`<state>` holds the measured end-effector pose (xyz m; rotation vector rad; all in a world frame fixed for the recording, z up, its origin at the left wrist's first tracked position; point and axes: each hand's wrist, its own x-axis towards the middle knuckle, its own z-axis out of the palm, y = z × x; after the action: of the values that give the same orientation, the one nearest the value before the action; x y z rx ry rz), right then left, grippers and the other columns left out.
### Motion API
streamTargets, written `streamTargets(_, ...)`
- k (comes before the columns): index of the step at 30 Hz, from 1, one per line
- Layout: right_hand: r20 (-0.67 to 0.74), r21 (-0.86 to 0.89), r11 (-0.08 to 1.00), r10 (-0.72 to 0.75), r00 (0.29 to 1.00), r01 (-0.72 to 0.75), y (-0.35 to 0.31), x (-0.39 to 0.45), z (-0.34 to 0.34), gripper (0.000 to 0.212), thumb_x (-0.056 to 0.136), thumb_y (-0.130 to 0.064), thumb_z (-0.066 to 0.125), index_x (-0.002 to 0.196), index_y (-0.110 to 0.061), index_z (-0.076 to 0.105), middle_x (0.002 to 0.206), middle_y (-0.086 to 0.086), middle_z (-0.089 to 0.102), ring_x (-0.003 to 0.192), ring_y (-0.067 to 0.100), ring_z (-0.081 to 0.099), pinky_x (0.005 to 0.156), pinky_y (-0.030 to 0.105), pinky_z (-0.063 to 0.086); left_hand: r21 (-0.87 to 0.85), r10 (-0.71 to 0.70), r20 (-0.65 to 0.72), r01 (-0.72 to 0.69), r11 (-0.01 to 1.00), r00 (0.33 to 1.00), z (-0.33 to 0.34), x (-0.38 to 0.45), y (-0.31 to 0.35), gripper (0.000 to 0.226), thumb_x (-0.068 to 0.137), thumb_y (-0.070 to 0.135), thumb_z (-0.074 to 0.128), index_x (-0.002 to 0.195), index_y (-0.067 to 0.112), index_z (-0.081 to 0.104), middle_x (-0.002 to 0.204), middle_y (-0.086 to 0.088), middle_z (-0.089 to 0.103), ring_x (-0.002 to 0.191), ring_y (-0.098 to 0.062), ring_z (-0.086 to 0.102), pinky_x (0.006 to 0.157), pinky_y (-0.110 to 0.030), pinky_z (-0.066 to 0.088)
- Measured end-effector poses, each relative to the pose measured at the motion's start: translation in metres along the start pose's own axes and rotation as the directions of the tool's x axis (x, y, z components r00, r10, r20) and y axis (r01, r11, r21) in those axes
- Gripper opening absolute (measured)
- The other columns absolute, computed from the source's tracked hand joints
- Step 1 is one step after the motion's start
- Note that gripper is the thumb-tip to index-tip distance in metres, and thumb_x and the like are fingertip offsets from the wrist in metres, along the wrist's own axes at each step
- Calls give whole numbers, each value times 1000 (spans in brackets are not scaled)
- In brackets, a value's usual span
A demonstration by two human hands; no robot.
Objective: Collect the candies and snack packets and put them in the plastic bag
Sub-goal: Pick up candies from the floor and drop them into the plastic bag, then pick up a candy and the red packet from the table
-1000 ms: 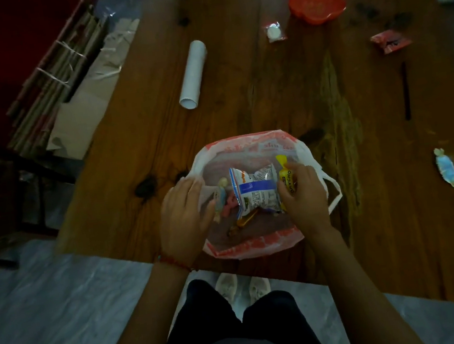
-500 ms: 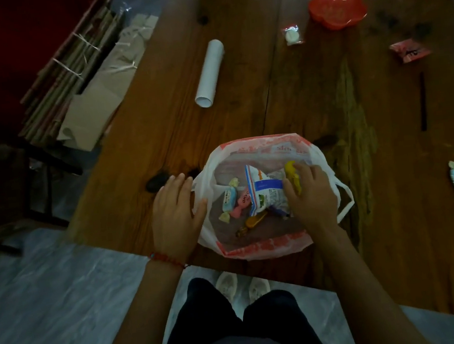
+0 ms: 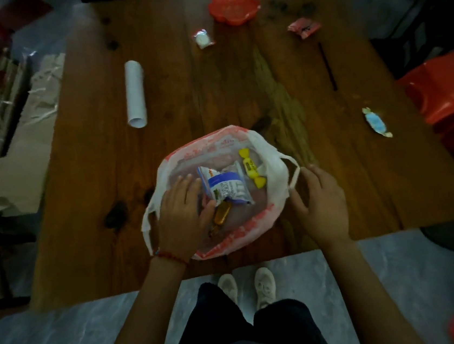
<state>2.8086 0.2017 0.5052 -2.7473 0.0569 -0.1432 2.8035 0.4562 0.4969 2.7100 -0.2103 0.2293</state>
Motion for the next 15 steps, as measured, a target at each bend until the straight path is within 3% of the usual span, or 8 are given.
streamTargets(6,-105,-27,984,174,979,-177,48,-48,-28,49,92,-38,46,130,-7,45,135,19,46,124,33,41,98,49,34,-70,142,90,-136,988,986,12,16,45,54,88,41,43,117,-2,56,119,-24,58,113,-38,52,94,-54,42)
streamTargets(15,-255,25,901,425,868,-433,153,-132,-81,58,86,-45,41,128,-5,48,132,20,49,119,37,46,95,52,37,-85,333,190,-322,943,924,59,5,167,55,87,40,40,116,-2,57,120,-24,56,114,-39,50,94,-50,42)
